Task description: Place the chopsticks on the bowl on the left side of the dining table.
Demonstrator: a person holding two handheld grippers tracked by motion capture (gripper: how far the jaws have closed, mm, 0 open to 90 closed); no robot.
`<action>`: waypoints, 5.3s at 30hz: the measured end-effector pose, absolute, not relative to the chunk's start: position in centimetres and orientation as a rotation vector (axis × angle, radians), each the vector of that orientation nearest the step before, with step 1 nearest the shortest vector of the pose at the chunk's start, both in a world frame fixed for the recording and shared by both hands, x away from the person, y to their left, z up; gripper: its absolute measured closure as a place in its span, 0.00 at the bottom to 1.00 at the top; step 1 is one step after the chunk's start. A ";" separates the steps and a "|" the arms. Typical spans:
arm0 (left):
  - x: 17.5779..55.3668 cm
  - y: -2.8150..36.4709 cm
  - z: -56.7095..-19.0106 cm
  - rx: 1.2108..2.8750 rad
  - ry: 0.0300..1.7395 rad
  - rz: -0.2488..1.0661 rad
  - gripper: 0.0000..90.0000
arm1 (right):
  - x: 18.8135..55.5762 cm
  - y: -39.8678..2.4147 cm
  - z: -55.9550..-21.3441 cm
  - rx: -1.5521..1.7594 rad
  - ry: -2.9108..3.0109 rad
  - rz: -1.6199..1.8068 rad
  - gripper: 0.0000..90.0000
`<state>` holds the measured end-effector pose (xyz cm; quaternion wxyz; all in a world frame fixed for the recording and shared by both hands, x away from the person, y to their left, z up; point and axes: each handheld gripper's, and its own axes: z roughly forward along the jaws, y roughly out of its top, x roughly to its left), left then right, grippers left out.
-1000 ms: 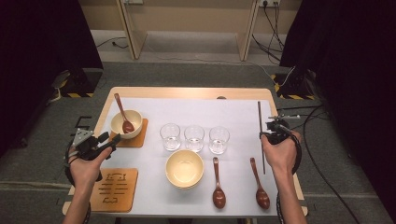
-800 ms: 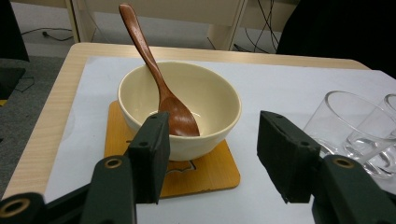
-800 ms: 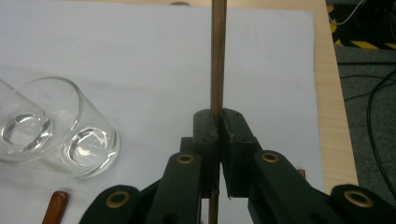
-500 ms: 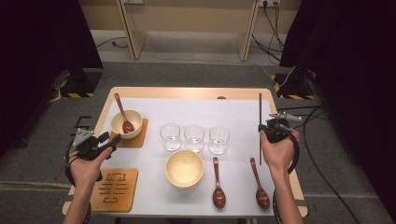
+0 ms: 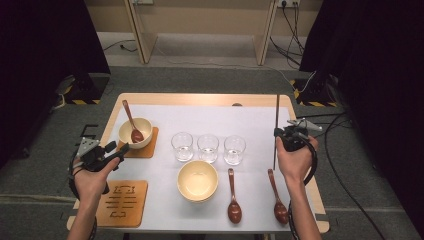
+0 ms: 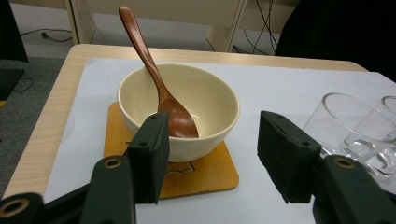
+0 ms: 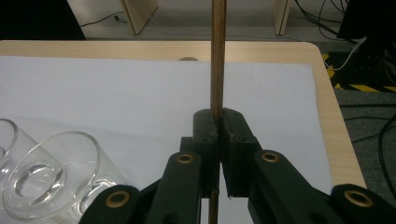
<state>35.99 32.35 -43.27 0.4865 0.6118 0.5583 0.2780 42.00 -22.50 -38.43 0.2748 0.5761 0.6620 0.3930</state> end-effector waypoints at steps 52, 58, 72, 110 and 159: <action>35.9 32.3 -43.2 1.488 1.356 0.684 0.48 | 43.7 -20.0 -38.7 1.391 1.630 1.240 0.95; 35.8 32.4 -43.2 1.485 1.357 0.684 0.48 | 44.0 -19.3 -38.6 1.379 1.629 1.248 0.95; 35.8 32.5 -43.2 1.482 1.357 0.681 0.48 | 44.6 -18.1 -38.4 1.355 1.626 1.274 0.95; 35.8 32.5 -43.1 1.481 1.353 0.680 0.48 | 45.9 -15.2 -37.9 1.283 1.610 1.305 0.95; 36.0 32.1 -43.2 1.499 1.337 0.673 0.48 | 47.3 -11.6 -37.7 1.236 1.632 1.343 0.95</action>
